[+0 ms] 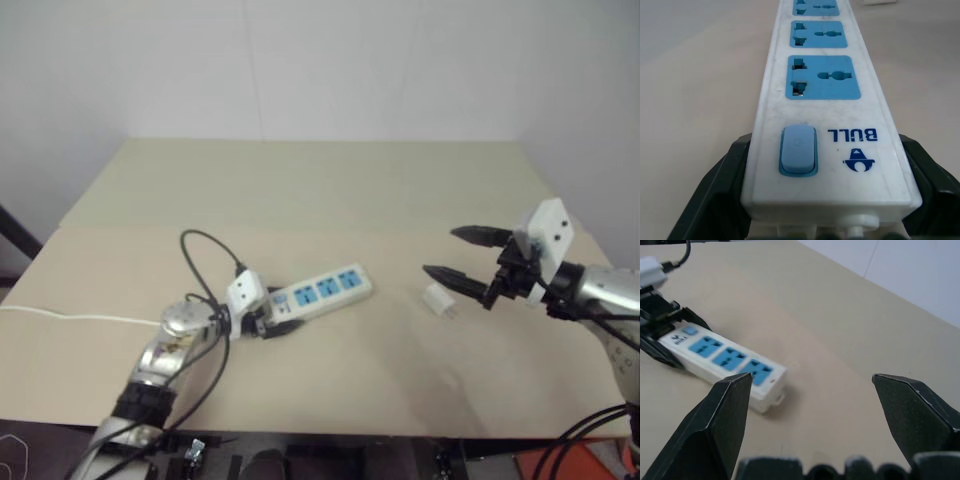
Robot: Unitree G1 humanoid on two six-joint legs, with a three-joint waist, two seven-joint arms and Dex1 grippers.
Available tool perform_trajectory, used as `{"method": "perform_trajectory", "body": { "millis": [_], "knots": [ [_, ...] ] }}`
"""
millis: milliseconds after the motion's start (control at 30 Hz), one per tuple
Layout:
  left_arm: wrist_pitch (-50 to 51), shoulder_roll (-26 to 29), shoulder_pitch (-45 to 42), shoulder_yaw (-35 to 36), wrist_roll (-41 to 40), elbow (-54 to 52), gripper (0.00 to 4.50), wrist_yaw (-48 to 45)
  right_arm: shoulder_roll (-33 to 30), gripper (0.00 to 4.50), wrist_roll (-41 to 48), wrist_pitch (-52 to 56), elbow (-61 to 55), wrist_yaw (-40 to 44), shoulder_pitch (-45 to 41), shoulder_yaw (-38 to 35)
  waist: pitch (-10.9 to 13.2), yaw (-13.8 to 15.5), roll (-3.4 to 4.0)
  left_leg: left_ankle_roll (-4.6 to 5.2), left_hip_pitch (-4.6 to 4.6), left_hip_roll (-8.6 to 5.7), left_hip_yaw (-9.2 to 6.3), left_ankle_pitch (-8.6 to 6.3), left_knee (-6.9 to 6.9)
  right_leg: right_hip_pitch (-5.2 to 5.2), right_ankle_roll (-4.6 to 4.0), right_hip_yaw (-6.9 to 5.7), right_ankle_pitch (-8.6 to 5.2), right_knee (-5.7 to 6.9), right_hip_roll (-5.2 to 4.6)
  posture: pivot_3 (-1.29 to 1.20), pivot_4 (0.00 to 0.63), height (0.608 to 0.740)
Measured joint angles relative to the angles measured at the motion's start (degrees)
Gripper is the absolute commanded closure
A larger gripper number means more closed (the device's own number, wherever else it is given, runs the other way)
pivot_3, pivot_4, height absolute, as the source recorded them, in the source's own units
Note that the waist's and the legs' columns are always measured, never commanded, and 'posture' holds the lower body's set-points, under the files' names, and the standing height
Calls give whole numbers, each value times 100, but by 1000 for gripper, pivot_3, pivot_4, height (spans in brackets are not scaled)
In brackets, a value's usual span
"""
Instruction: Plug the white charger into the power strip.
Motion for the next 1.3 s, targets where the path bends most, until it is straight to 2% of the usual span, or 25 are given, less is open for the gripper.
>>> {"method": "perform_trajectory", "body": {
  "millis": [100, 233, 433, 500, 567, 733, 833, 933, 1067, 1200, 1300],
  "knots": [
    [-101, 281, -3, -61, -220, -19, 1179, -828, -1, 0, -3, 0, 107, 86, -60, 32, 0, -36, 1, 1, -3, 0, 1, 0, 1, 0, 0, 1, 0, -3, 0, 0, 150, 740],
    [-70, 342, 105, -357, -214, -19, 1179, -1350, -5, 0, -10, 0, 154, 211, -66, 97, 0, -35, 1, 2, -9, 0, -2, -1, 6, -2, 1, -1, -1, -3, 0, 0, 150, 740],
    [-194, 269, 106, -496, 93, -7, 1179, -1200, -98, 0, -10, 58, 157, 311, -69, 121, 0, -31, 1, 11, -19, 0, -7, -6, 35, 3, 6, -6, 3, -1, 0, 0, 150, 740],
    [-213, 253, 107, -499, 117, -7, 1179, -1161, -119, 0, 0, 298, 157, 253, -98, 162, 0, -34, 1, 11, -18, 0, -7, -6, 37, 5, 7, -5, 3, 0, 0, 0, 150, 740],
    [-266, 256, 112, -497, 156, 20, 1179, -1136, -121, 0, 45, 1129, 162, -146, -414, 369, 0, -42, 2, 11, -16, -1, -5, -6, 39, 4, 6, -1, 4, 8, -1, 0, 150, 740],
    [-386, 137, 65, -532, 212, 186, 1179, -1127, 18, 0, -111, 4511, 859, -1452, -2731, 1450, -2, -72, 9, 12, -19, 1, -3, -5, 39, -19, -5, 5, 16, 16, 3, 0, 150, 740],
    [-516, 65, 35, -583, 214, 275, 1179, -1149, 29, 0, -178, 5620, 1492, -1563, -3914, 2322, -5, -26, 14, 13, -39, 2, -9, -5, 36, -48, -8, -2, 14, 24, 2, 0, 150, 740],
    [-621, 23, -17, -613, 216, 365, 1179, -1183, 22, 0, -128, 5893, 2332, -1380, -4752, 3297, -6, -4, 16, 13, -46, 0, -3, -5, 36, -48, -7, -2, 15, 10, -3, 0, 150, 740],
    [-720, 0, -39, -635, 217, 425, 1179, -1199, 76, 0, -345, 5878, 3187, -1120, -5305, 4417, -7, 7, 18, 16, -48, -2, 2, -6, 37, -47, -5, -2, 15, 3, -4, 0, 150, 740],
    [-729, -4, -33, -642, 218, 443, 1179, -1202, 197, 0, -747, 5545, 3949, -635, -5501, 5485, -9, 2, 22, 16, -47, -1, 1, -6, 37, -48, -5, -2, 15, 7, -2, 0, 150, 740],
    [-729, 0, -21, -646, 218, 447, 1179, -1206, 374, 0, -1023, 5174, 4489, -238, -5632, 5977, -11, -23, 25, 16, -47, -3, 1, -6, 39, -48, -4, -2, 15, 11, -2, 0, 150, 740]
  ]
}}
